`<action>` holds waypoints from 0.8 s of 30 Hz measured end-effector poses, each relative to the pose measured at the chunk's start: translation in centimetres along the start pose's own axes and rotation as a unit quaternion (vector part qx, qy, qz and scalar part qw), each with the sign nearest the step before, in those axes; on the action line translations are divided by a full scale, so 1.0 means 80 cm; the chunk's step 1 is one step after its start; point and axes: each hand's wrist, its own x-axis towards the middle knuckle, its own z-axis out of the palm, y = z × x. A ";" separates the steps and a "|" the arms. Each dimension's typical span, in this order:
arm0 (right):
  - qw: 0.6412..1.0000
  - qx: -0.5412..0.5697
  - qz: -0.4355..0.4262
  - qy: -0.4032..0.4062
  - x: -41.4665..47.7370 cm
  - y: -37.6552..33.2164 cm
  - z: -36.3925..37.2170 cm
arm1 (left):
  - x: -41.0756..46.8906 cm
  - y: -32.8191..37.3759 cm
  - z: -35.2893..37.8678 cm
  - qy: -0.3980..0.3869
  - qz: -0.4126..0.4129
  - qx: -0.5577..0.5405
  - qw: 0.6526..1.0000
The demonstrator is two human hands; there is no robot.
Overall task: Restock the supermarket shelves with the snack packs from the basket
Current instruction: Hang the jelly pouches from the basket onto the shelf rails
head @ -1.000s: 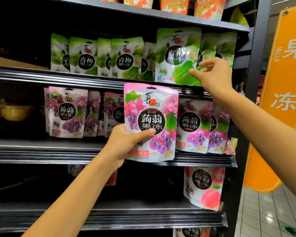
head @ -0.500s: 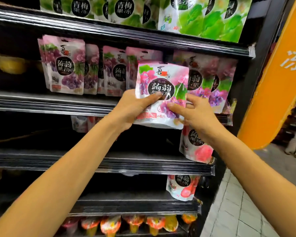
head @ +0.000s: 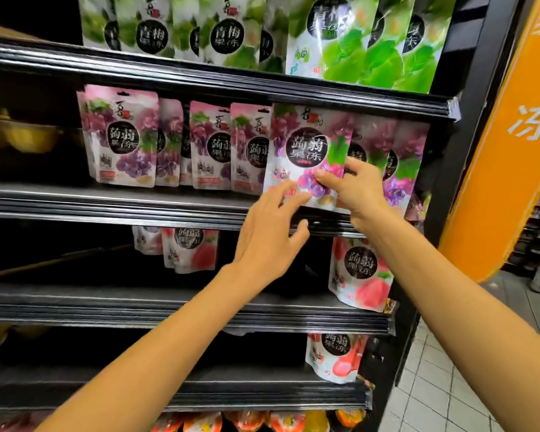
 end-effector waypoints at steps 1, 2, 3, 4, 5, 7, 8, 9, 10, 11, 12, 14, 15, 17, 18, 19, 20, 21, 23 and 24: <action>1.000 -0.007 -0.003 0.004 0.000 0.004 0.001 | -0.002 0.000 0.005 -0.011 0.001 0.016 1.000; 1.000 -0.010 -0.005 0.006 -0.001 0.008 0.000 | -0.004 -0.001 0.009 -0.019 0.001 0.026 0.999; 1.000 -0.016 -0.011 0.006 -0.002 0.014 -0.002 | -0.006 -0.002 0.014 -0.025 0.002 0.034 0.999; 1.000 -0.019 -0.017 0.007 -0.004 0.017 -0.005 | -0.007 -0.002 0.018 -0.027 0.005 0.042 0.999; 0.999 -0.030 -0.025 0.007 -0.005 0.020 -0.009 | -0.009 -0.002 0.022 -0.027 0.010 0.051 0.998; 0.997 -0.066 -0.040 0.005 -0.009 0.024 -0.016 | -0.010 -0.001 0.025 -0.024 0.021 0.065 0.997; 0.995 -0.090 -0.040 0.011 -0.012 0.025 -0.018 | -0.010 -0.001 0.026 -0.022 0.026 0.067 0.997; 0.992 -0.119 -0.037 0.024 -0.014 0.028 -0.022 | -0.011 -0.001 0.027 -0.020 0.030 0.066 0.997; 0.989 -0.139 -0.035 0.039 -0.017 0.031 -0.025 | -0.011 0.000 0.028 -0.017 0.032 0.065 0.997; 0.986 -0.149 -0.047 0.055 -0.019 0.034 -0.027 | -0.012 0.000 0.029 -0.016 0.033 0.067 0.997; 0.983 -0.153 -0.066 0.071 -0.022 0.037 -0.030 | -0.012 0.000 0.030 -0.016 0.034 0.070 0.997; 0.976 -0.171 -0.091 0.102 -0.025 0.042 -0.035 | -0.013 0.002 0.032 -0.013 0.032 0.075 0.997; 0.973 -0.181 -0.094 0.112 -0.025 0.045 -0.038 | -0.013 0.002 0.033 -0.011 0.031 0.076 0.997; 0.970 -0.190 -0.088 0.119 -0.025 0.047 -0.042 | -0.011 0.004 0.035 -0.011 0.025 0.077 0.997; 0.972 -0.185 -0.081 0.122 -0.025 0.048 -0.043 | -0.009 0.005 0.036 -0.012 0.023 0.076 0.997; 0.974 -0.177 -0.075 0.123 -0.024 0.049 -0.045 | -0.008 0.006 0.038 -0.014 0.022 0.074 0.997; 0.975 -0.168 -0.071 0.124 -0.023 0.049 -0.046 | -0.007 0.007 0.039 -0.017 0.020 0.073 0.997; 0.977 -0.160 -0.071 0.124 -0.023 0.050 -0.047 | -0.007 0.008 0.040 -0.019 0.019 0.071 0.997; 0.977 -0.152 -0.076 0.130 -0.025 0.049 -0.049 | -0.007 0.011 0.039 -0.020 0.017 0.064 0.998; 0.976 -0.152 -0.082 0.134 -0.026 0.048 -0.049 | -0.007 0.012 0.038 -0.019 0.016 0.058 0.998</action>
